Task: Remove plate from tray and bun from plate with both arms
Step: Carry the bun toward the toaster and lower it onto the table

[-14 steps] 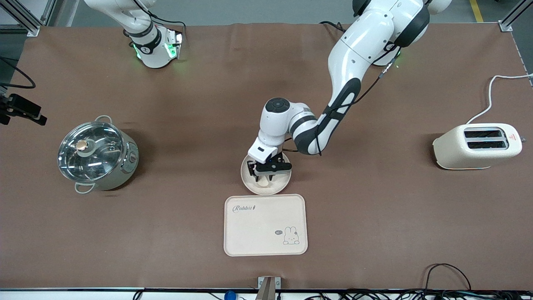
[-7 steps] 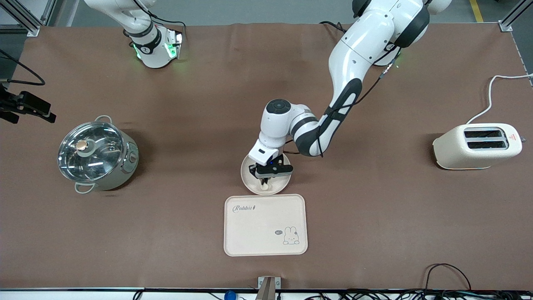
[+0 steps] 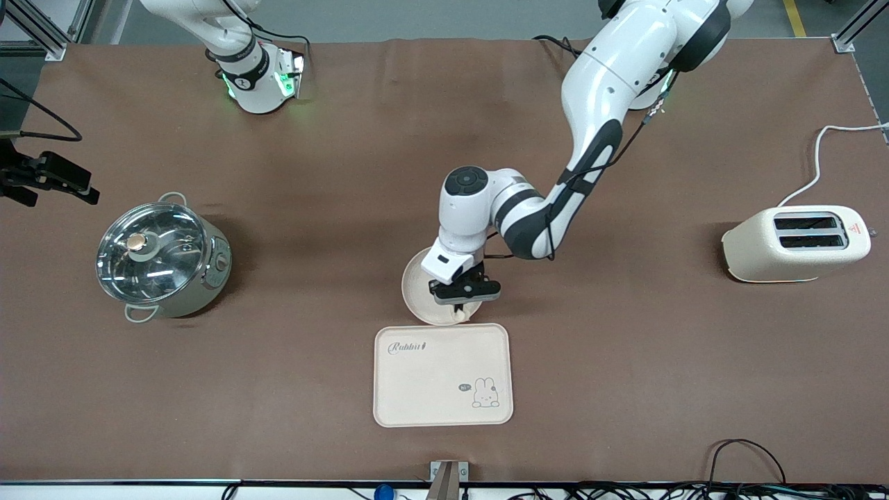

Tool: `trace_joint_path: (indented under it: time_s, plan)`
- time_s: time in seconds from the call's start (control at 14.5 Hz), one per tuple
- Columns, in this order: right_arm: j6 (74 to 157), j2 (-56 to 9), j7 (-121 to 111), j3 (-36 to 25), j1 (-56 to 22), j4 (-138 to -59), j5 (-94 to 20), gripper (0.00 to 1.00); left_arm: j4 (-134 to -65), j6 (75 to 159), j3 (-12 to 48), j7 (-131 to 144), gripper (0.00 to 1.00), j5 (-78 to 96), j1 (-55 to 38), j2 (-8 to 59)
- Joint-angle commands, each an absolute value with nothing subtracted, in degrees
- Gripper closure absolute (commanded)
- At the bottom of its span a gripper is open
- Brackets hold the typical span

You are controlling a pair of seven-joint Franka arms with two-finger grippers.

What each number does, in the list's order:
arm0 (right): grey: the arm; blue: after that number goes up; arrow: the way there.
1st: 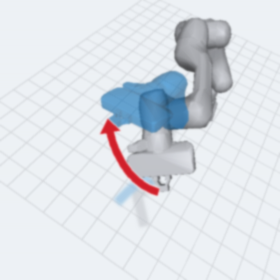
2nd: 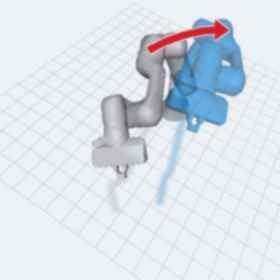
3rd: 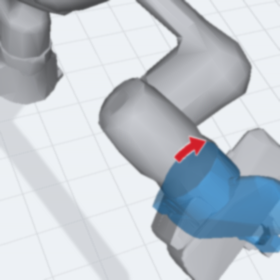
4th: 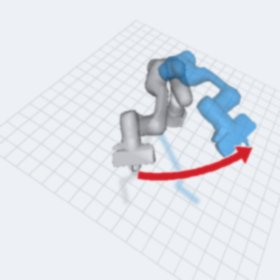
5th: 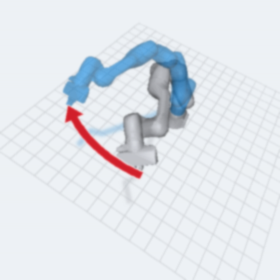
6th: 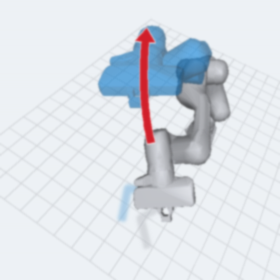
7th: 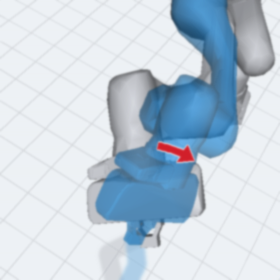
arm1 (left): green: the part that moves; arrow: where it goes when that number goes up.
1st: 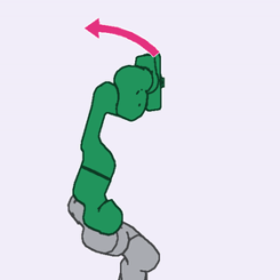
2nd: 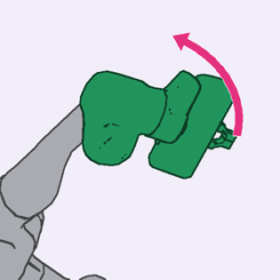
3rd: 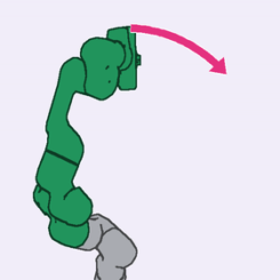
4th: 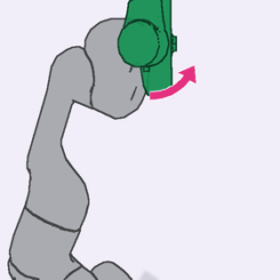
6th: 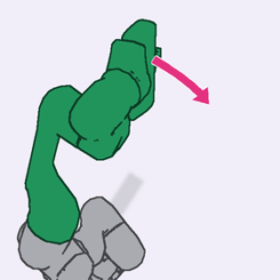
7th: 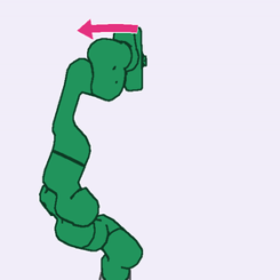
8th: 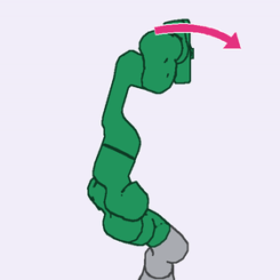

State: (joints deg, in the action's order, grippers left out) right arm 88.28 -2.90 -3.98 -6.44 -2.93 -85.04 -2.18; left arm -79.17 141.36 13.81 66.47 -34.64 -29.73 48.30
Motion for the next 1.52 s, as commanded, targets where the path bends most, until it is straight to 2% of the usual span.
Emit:
trace_joint_path:
  time_s: [0.0,0.21,0.41,0.62,0.83,0.9,0.97,1.1,1.17,1.24,1.31,1.45]
  plan:
    - [88.1,-1.8,-4.0,-6.2,-3.1,-85.6,-1.3,0.0,-79.7,140.5,14.5,57.6,1.0,-32.8,-25.8,47.5]
    - [87.9,-1.8,-4.0,-6.2,-3.1,-85.6,-1.3,0.0,-80.2,140.5,15.5,48.1,1.0,-31.2,-21.3,46.9]
    - [88.0,-1.8,-3.8,-6.2,-3.6,-85.6,-1.3,0.0,-84.3,140.3,23.8,39.1,1.0,-31.0,-9.6,45.9]
    - [88.1,-1.8,-3.8,-6.2,-3.6,-85.6,-1.3,0.0,-92.7,138.5,34.2,35.3,0.99,-31.6,3.7,43.3]
    - [88.2,-1.8,-3.8,-6.2,-3.7,-85.6,-1.4,0.0,-100.9,138.4,39.5,30.5,0.95,-31.6,13.9,41.0]
    - [88.2,-1.8,-3.8,-6.2,-3.7,-85.6,-1.4,0.0,-102.4,138.5,39.7,28.5,0.91,-31.8,16.6,41.1]
    - [88.2,-1.8,-3.8,-6.2,-3.7,-85.5,-1.4,0.0,-102.7,138.6,39.7,26.2,0.82,-31.8,18.2,41.6]
    - [88.2,-1.8,-3.8,-6.2,-3.7,-85.5,-1.4,0.0,-102.7,138.6,39.7,22.0,0.51,-31.8,20.1,41.7]
    - [88.2,-1.8,-3.8,-6.2,-3.7,-85.5,-1.4,0.0,-102.6,138.6,39.6,20.7,0.24,-31.8,20.6,41.7]
    - [88.2,-1.8,-3.8,-6.2,-3.6,-85.5,-1.5,0.0,-102.0,138.6,39.7,19.2,0.0,-31.9,21.2,41.7]
    - [88.2,-1.8,-3.8,-6.2,-3.6,-85.5,-1.5,0.0,-101.1,138.1,39.7,17.4,0.0,-31.9,21.1,41.3]
    - [88.2,-1.8,-3.8,-6.2,-3.6,-85.5,-1.5,0.0,-95.1,127.9,41.4,16.5,0.0,-31.9,19.9,41.2]
